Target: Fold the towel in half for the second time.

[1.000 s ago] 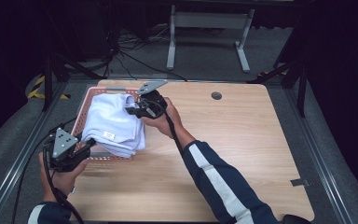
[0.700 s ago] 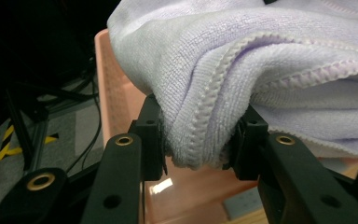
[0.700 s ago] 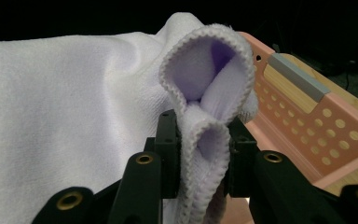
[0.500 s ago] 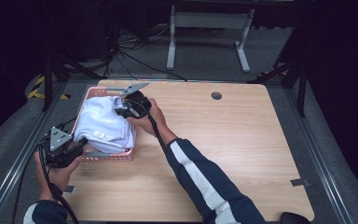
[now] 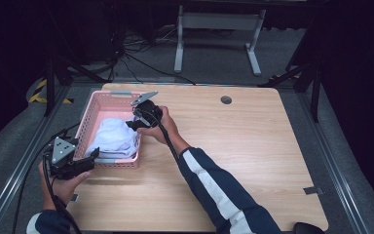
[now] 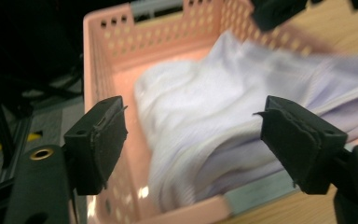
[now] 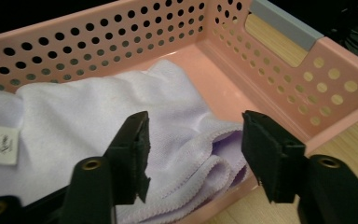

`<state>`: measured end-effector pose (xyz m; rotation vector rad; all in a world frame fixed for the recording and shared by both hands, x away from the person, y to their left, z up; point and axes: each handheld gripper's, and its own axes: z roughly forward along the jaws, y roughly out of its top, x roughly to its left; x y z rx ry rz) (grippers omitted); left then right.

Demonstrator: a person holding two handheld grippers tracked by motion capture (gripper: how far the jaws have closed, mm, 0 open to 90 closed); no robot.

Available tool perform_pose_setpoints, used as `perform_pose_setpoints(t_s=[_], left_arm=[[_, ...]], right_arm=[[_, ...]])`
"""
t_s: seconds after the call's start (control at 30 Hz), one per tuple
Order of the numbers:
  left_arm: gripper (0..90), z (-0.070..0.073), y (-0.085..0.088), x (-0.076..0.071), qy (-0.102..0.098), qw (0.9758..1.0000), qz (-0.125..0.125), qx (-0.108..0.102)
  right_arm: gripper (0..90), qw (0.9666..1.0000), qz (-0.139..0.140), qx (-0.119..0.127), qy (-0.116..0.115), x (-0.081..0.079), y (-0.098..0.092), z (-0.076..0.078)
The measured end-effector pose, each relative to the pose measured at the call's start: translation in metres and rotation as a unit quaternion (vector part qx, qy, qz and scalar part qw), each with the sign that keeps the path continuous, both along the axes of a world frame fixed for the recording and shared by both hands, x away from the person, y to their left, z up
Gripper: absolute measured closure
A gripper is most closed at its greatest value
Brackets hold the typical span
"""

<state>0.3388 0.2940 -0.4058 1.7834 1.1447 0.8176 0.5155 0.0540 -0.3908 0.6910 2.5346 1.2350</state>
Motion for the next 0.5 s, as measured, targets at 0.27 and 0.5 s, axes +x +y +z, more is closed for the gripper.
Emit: perform_pose_setpoints(t_s=[0.27,0.5], left_arm=[[21.0,0.009,-0.047,-0.013,-0.004,0.9958,-0.087,0.028],[22.3,0.007,-0.071,-0.035,0.001,0.9907,-0.133,0.03]], right_arm=[[37.6,0.9985,0.045,-0.016,-0.027,-0.029,-0.025,0.013],[35.1,0.9966,0.059,-0.036,-0.045,-0.062,-0.073,0.02]])
